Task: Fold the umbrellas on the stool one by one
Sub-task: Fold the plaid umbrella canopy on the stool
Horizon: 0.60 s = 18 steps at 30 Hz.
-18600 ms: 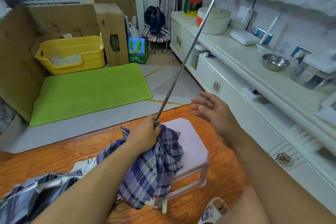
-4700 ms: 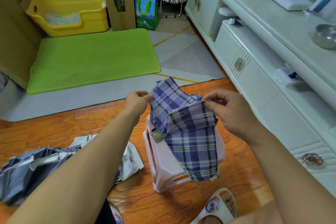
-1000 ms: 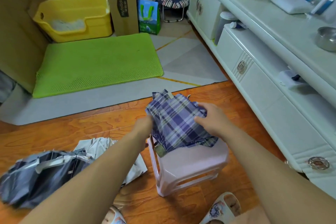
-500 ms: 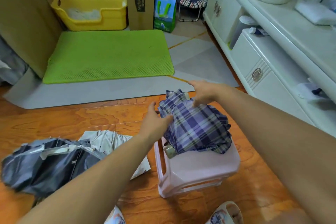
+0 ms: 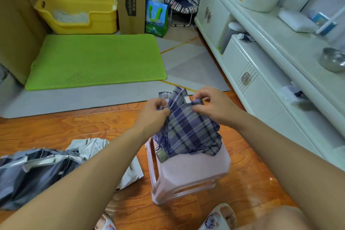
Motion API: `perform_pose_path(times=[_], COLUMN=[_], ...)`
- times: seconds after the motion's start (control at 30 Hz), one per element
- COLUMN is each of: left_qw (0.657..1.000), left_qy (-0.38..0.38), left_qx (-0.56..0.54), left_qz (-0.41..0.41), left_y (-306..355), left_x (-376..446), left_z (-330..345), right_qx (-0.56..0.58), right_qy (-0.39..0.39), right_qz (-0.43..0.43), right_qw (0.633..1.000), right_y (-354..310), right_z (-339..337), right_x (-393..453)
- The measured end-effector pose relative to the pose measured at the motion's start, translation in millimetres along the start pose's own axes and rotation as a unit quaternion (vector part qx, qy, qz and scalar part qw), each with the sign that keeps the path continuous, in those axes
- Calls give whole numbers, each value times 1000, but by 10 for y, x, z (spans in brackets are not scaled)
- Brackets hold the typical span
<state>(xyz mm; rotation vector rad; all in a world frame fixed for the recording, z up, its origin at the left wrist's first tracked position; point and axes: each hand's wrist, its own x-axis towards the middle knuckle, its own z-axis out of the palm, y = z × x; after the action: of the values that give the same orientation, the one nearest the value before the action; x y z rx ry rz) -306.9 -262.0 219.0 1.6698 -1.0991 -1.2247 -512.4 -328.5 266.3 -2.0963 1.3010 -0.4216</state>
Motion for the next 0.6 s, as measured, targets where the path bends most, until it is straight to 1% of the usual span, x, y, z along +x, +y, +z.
perform_pose_path(times=[0.07,0.13,0.2,0.27,0.33,0.4,0.47,0.53,0.57,0.6], left_qw=[996,986,979,973,968,964,956,950,947,944], left_qy=[-78,-151,-197,-220,-223,-174,-122,-123,-131,-138], left_qx=[-52,-66,-44,-18,28,113,180,190,194,195], left_qz=[10,14,36,60,111,165,197,213,219,226], left_y=[66,77,38,12,-56,-140,-162,-183,-191,-185], left_x=[-178,-347,-468,-559,-622,-670,-711,-723,-727,-746], left_z=[65,142,201,243,300,358,390,407,418,425], right_qx=[15,20,16,19,22,34,69,100,115,140], right_qy=[29,40,36,43,69,79,41,-5,-5,11], right_qz=[-23,-29,-27,-16,2,32,76,93,88,82], right_qw=[999,999,999,999,997,996,994,991,989,987], right_y=[-30,-32,-4,41,72,95,63,8,-5,-30], right_z=[-81,-145,-175,-173,-165,-140,-109,-66,-56,-71], right_x=[-194,-394,-554,-684,-809,-932,-1069,-1181,-1201,-1218])
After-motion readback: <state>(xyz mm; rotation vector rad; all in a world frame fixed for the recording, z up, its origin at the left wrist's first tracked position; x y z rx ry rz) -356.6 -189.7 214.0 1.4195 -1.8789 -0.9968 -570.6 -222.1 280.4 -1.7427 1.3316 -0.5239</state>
